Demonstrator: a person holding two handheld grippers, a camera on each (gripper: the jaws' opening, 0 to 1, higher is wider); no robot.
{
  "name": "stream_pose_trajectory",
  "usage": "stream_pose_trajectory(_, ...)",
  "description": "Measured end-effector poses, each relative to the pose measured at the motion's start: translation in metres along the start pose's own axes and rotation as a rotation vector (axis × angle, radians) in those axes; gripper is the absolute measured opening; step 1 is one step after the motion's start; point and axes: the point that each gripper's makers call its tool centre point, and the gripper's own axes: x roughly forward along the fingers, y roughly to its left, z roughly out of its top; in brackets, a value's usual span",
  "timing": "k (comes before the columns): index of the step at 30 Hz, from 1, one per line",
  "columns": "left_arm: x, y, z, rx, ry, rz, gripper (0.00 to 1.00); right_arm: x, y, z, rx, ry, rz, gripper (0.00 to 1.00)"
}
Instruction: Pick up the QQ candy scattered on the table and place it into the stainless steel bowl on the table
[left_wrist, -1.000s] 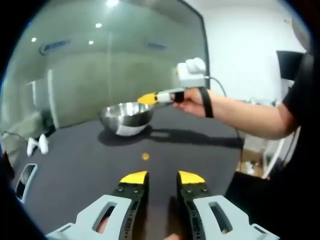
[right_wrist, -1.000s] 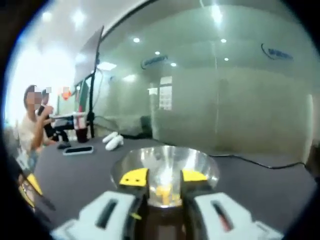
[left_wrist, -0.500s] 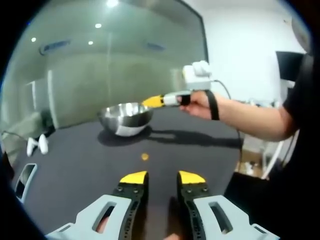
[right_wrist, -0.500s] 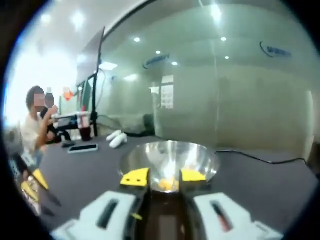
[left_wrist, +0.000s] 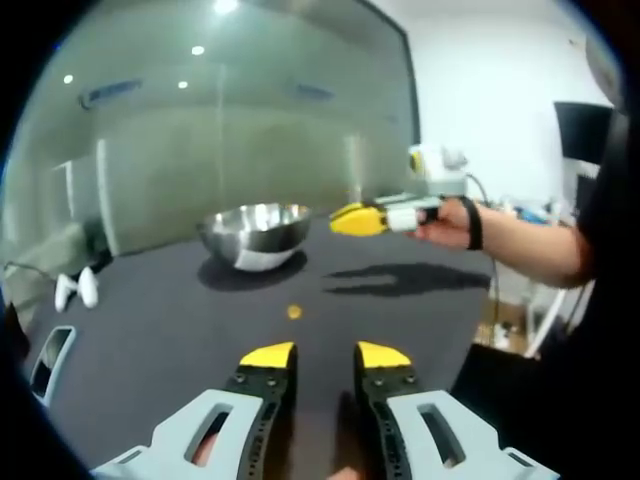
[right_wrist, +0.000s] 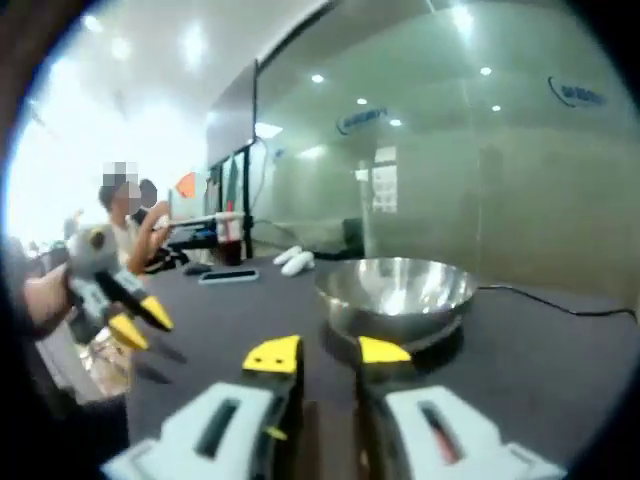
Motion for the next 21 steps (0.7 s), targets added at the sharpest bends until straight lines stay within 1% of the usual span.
stream_pose_trajectory(1,0.0,0.0,0.0,0.0,0.002,0.001,0.25,-0.003,0.004,-0.005,-0.006,0.012,0.019,0.2)
stream_pose_trajectory(4,0.001,0.001,-0.001,-0.001,0.002,0.001,0.25,-0.007,0.007,-0.01,0.011,0.011,0.038,0.2)
stream_pose_trajectory(8,0.001,0.001,0.0,0.001,0.002,0.001,0.25,-0.006,0.009,-0.016,0.002,0.028,0.048,0.2)
stream_pose_trajectory(13,0.001,0.001,0.001,0.0,-0.002,0.001,0.25,0.001,0.016,-0.024,-0.025,0.061,0.081,0.2)
stream_pose_trajectory(16,0.001,0.002,0.0,-0.003,-0.001,0.004,0.25,0.008,0.02,-0.029,-0.063,0.075,0.089,0.2)
stream_pose_trajectory(19,-0.001,0.005,-0.003,-0.004,0.006,0.013,0.24,0.015,0.027,-0.036,-0.08,0.09,0.116,0.2)
stream_pose_trajectory(21,-0.002,0.006,-0.004,-0.007,0.008,0.016,0.24,0.02,0.031,-0.042,-0.075,0.109,0.138,0.2)
